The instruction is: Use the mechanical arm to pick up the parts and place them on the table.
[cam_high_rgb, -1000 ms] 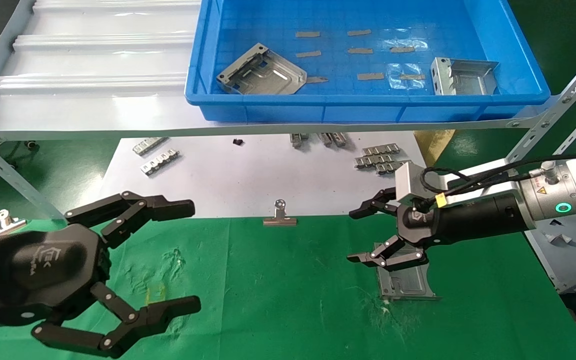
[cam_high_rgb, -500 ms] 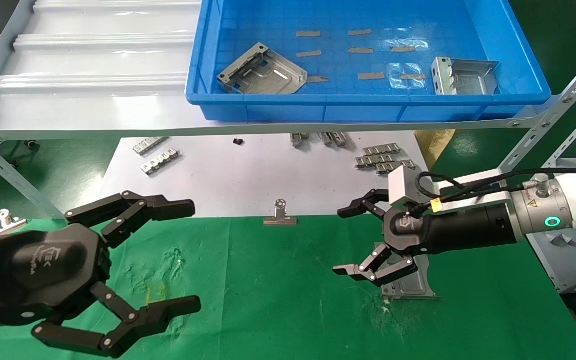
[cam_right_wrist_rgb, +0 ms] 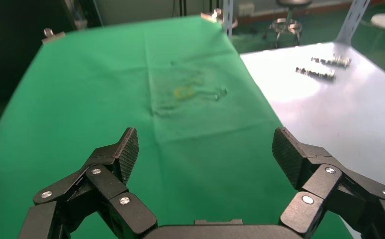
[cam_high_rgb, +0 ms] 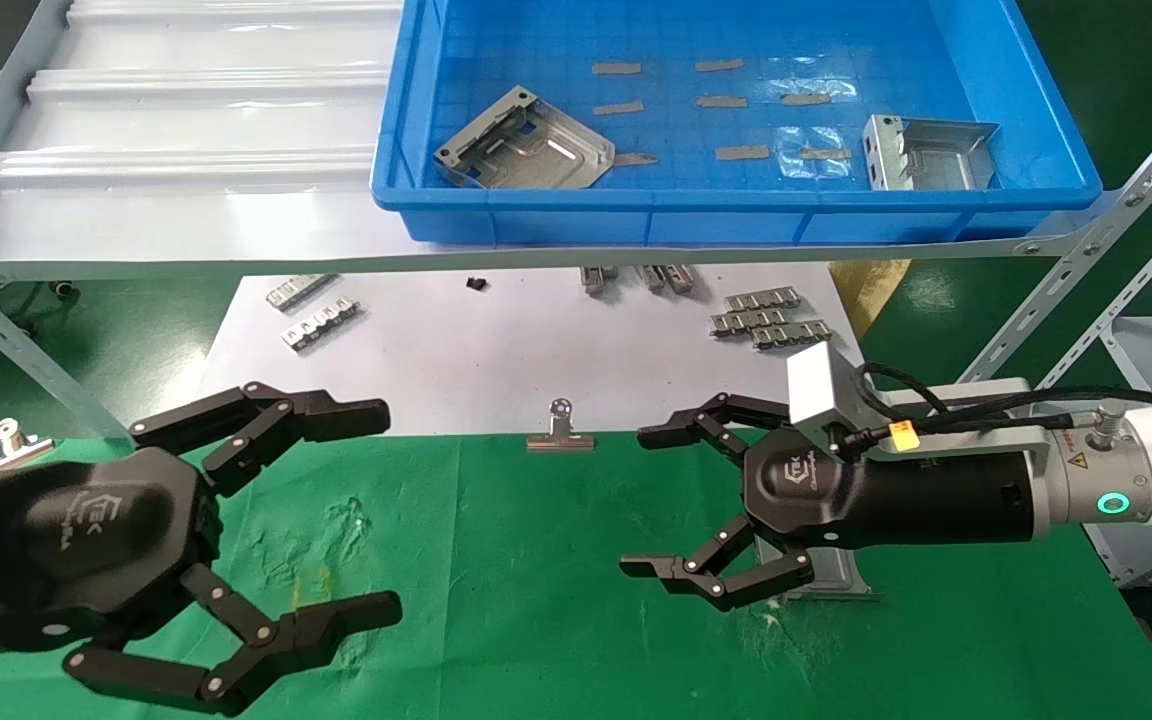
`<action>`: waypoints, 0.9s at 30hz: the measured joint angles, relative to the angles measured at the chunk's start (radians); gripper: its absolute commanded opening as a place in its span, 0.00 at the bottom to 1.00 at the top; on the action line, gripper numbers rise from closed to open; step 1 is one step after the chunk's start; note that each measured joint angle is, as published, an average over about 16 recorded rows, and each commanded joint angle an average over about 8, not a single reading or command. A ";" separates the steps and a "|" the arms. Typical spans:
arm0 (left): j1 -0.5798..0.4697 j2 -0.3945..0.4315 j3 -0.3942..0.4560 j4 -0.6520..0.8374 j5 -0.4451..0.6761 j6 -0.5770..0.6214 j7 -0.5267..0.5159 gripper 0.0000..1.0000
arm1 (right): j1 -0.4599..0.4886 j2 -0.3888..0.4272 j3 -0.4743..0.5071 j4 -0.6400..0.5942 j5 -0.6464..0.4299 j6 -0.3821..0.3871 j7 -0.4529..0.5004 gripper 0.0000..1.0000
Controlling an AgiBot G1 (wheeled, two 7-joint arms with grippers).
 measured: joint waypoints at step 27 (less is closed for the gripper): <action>0.000 0.000 0.000 0.000 0.000 0.000 0.000 1.00 | -0.333 0.189 0.425 0.500 0.084 0.042 0.250 1.00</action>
